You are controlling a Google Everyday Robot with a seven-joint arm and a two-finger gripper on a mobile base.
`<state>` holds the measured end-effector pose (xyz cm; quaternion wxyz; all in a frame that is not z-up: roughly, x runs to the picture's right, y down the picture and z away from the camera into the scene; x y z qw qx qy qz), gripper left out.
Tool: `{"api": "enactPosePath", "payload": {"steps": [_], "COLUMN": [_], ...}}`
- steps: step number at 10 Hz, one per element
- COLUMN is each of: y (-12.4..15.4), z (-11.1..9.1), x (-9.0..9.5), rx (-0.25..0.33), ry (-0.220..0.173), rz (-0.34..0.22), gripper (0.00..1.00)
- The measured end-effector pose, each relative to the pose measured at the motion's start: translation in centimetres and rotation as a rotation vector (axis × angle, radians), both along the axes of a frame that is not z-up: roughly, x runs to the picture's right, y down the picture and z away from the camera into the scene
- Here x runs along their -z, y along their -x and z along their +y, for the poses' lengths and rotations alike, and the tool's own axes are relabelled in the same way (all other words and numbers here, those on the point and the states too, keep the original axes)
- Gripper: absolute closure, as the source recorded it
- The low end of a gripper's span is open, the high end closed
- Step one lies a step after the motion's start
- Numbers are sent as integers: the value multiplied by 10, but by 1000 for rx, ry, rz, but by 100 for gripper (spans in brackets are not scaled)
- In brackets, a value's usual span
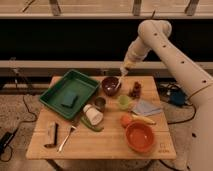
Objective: Place brush in purple bowl
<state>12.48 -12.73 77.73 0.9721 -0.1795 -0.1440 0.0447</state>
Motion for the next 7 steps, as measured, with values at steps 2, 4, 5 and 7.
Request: {"api": "enactPosePath", "payload": {"steps": [2, 4, 5, 7], "y": [1, 15, 26, 37], "z": [-10, -20, -23, -24], "x": [-5, -15, -19, -23], "rx": [2, 18, 26, 37], "ry": [-6, -11, -12, -12], "rz": [16, 21, 17, 7], "gripper": [100, 100, 100, 100]}}
